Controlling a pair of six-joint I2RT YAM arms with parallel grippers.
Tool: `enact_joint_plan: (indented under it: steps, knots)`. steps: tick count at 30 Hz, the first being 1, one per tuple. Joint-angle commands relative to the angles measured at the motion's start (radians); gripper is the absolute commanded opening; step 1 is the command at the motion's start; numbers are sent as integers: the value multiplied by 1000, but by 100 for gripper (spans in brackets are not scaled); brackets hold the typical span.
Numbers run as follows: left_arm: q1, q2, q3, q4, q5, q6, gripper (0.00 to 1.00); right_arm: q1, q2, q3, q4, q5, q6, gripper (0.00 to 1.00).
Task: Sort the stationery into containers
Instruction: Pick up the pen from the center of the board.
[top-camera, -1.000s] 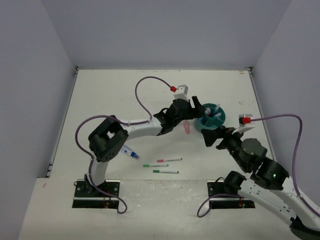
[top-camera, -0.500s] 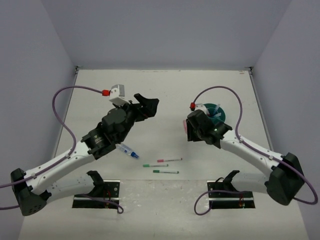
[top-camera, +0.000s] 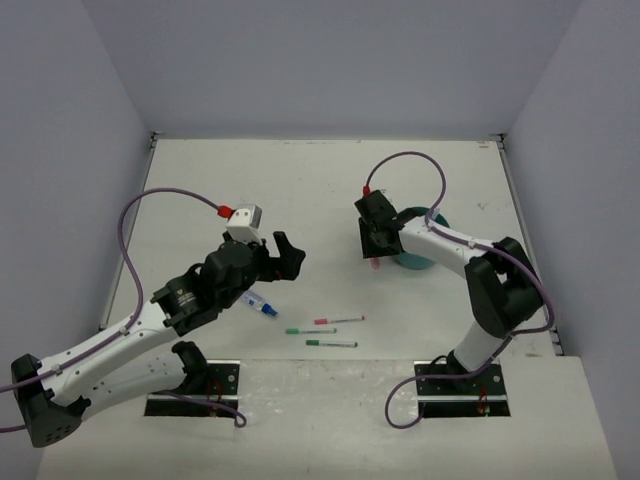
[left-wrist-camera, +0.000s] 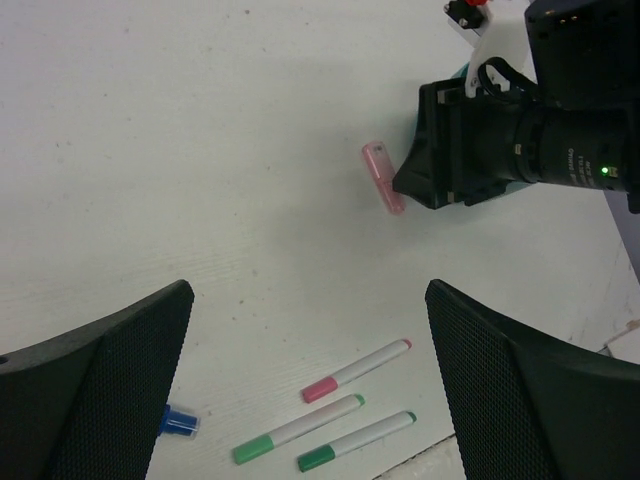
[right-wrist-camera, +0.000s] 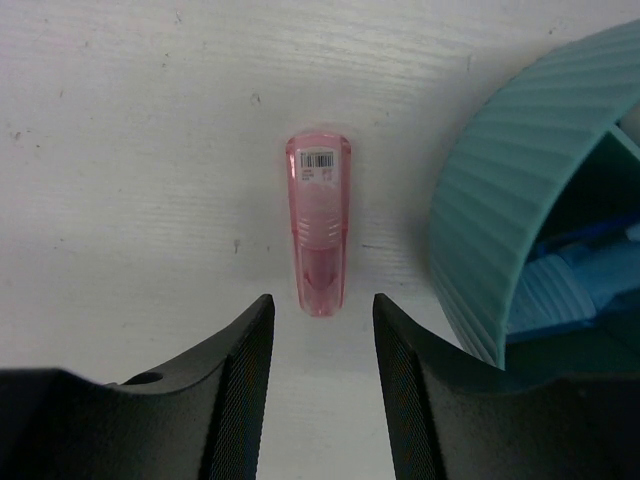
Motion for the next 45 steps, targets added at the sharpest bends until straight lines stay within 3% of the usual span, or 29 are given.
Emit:
enact_joint_plan:
  steps: [1, 13, 14, 18, 19, 22, 28, 31, 35, 45]
  knots:
    - [-3, -33, -4, -26, 22, 39, 100, -12, 60, 41, 33, -28, -40, 44]
    - [-4, -75, -21, -34, 23, 38, 100, -14, 193, 25, 89, -181, -61, 34]
    - [-3, -75, -21, -33, 23, 38, 100, -15, 198, 27, 89, -183, -62, 31]
    - [-3, -70, -33, -11, 41, 33, 100, -15, 208, 38, 89, -198, -75, 2]
    - [-3, -68, -37, 1, 47, 31, 100, -13, 201, 36, 90, -194, -82, 0]
    - [-2, -50, -75, 65, 85, 6, 100, 12, 108, -6, 124, -205, -103, 0]
    - [1, 59, -88, 256, 149, -100, 100, 163, -338, -254, 354, -228, -175, 0]
    - [17, 111, -90, 383, 230, -174, 100, 250, -481, -351, 450, -202, -214, 0]
    - [23, 166, -97, 591, 336, -213, 92, 308, -595, -427, 499, -179, -213, 0]
    - [23, 356, -11, 688, 458, -251, 53, 340, -808, -504, 514, -167, -236, 0]
